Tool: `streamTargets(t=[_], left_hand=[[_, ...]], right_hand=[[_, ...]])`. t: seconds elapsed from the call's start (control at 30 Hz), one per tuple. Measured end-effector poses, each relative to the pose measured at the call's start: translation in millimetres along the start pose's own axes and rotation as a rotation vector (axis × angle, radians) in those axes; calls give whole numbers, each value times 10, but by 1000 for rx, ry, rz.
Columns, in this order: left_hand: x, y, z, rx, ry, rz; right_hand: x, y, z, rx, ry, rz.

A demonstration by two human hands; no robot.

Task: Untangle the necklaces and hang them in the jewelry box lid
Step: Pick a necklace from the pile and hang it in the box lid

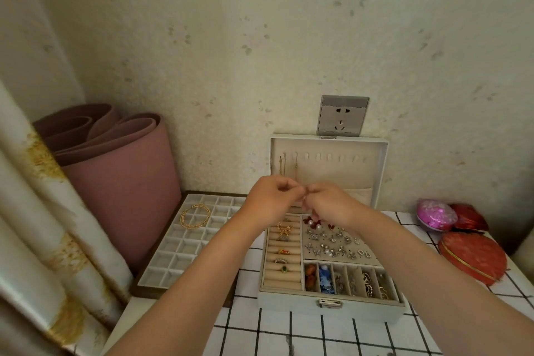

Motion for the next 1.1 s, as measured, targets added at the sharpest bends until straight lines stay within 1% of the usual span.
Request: streamTargets(t=[0.07, 0.1, 0.2, 0.27, 0.37, 0.43, 0.53, 0.73, 0.83, 0.93, 1.0, 1.1], left_hand=[[-27, -34, -15, -31, 17, -55], [-59, -42, -23, -36, 37, -82], [-175, -62, -28, -35, 113, -167], [-210, -89, -31, -57, 175, -343], [-207, -121, -19, -158, 308, -670], [-193, -54, 11, -181, 410, -795], [-143, 107, 53, -157, 496, -949], [-12, 246, 55, -102, 493, -1062], [-9, 243, 55, -117, 505, -1113], [-42, 248, 35, -124, 524, -1159], [-59, 245, 6, -119, 538, -1165], [-106, 202, -8, -138, 551, -1147]], right_hand=[[-64, 152, 9, 81, 3, 7], [-56, 182, -7, 80, -28, 1], [-8, 71, -54, -49, -99, -8], [13, -44, -89, -118, -104, 9], [82, -229, -180, -205, -124, 70], [178, -343, -220, -260, -161, 134], [341, -457, -256, -312, -229, 208], [420, -531, -459, -378, -251, 384], [416, -461, -499, -373, -255, 497], [337, -333, -514, -333, -240, 595], [277, -252, -510, -299, -246, 649], [255, -223, -466, -313, -261, 683]])
Point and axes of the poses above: each hand's wrist, its own z-axis away from the middle knuckle, its own y-axis out of the palm, x = y × z, the point moved 10 cm from there along -z, towards the middle knuckle, and after that the axes turned 1 degree about y, right-handed, at the moved point
